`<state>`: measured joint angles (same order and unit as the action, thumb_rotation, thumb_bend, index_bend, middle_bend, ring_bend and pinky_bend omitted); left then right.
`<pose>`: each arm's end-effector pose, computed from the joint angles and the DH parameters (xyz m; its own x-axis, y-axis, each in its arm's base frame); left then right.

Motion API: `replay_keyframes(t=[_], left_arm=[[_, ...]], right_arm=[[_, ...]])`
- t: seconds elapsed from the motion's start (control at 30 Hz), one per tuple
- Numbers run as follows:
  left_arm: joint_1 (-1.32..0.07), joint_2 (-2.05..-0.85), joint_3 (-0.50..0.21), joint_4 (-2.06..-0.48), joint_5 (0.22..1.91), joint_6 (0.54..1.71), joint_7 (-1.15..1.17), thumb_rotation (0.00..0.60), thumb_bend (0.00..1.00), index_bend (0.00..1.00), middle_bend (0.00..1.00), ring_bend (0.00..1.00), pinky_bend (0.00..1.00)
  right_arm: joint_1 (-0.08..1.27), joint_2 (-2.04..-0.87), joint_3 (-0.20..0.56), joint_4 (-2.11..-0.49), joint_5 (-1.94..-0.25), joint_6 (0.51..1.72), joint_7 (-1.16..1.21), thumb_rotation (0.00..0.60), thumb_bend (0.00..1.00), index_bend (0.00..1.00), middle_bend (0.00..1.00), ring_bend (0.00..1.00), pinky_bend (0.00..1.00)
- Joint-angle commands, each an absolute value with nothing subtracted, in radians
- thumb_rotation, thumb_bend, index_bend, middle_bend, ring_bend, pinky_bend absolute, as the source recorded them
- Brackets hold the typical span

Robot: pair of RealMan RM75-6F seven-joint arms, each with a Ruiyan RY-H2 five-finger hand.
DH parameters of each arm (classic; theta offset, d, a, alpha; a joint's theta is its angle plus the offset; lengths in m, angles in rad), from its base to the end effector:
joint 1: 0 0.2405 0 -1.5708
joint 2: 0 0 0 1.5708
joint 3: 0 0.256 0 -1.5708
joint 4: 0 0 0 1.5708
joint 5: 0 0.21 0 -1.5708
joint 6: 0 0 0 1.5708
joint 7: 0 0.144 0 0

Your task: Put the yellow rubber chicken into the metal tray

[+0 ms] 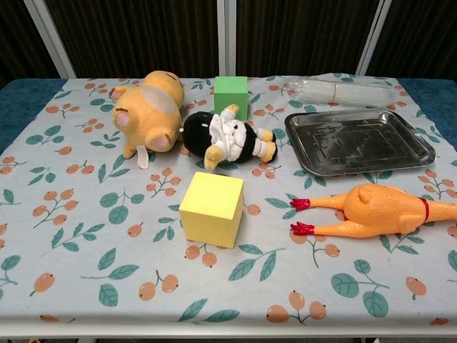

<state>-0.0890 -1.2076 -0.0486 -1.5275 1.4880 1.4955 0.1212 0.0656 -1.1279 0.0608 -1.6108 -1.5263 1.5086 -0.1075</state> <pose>-0.3200 0.1828 0.1400 0.4987 -0.0078 0.8667 0.8668 0.0039 -0.4987 -0.3082 -0.1772 0.1595 0.4854 0.0260 0.8739 -0.8739 -0.0157 0.4859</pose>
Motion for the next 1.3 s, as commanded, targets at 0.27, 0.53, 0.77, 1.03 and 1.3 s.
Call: replay_keyframes(t=[0.27, 0.53, 0.77, 1.03, 1.3], left_arm=[[-0.089, -1.219, -0.044, -1.526, 1.492, 1.498, 0.115, 0.600, 0.02, 0.27, 0.26, 0.15, 0.22], [-0.087, -1.241, -0.044, -1.503, 1.520, 1.527, 0.084, 0.600, 0.02, 0.27, 0.26, 0.15, 0.22], [-0.079, -1.245, -0.037, -1.495, 1.518, 1.529, 0.064, 0.600, 0.02, 0.27, 0.26, 0.15, 0.22], [-0.075, -1.244, -0.032, -1.485, 1.507, 1.515, 0.043, 0.600, 0.02, 0.27, 0.26, 0.15, 0.22], [-0.074, -1.244, -0.031, -1.481, 1.506, 1.512, 0.035, 0.600, 0.02, 0.27, 0.26, 0.15, 0.22]], right_arm=[[0.084, -1.123, 0.057, -1.614, -1.529, 1.475, -0.108, 0.600, 0.04, 0.10, 0.29, 0.18, 0.29], [0.162, -1.154, 0.025, -1.587, -1.531, 1.307, -0.166, 0.600, 0.08, 0.10, 0.31, 0.19, 0.31], [0.240, -1.267, 0.013, -1.460, -1.525, 1.174, -0.229, 0.600, 0.12, 0.17, 0.27, 0.19, 0.33], [0.296, -1.398, 0.001, -1.297, -1.516, 1.086, -0.240, 0.600, 0.14, 0.22, 0.31, 0.19, 0.33], [0.330, -1.444, -0.009, -1.241, -1.543, 1.077, -0.190, 0.600, 0.20, 0.34, 0.37, 0.27, 0.41]])
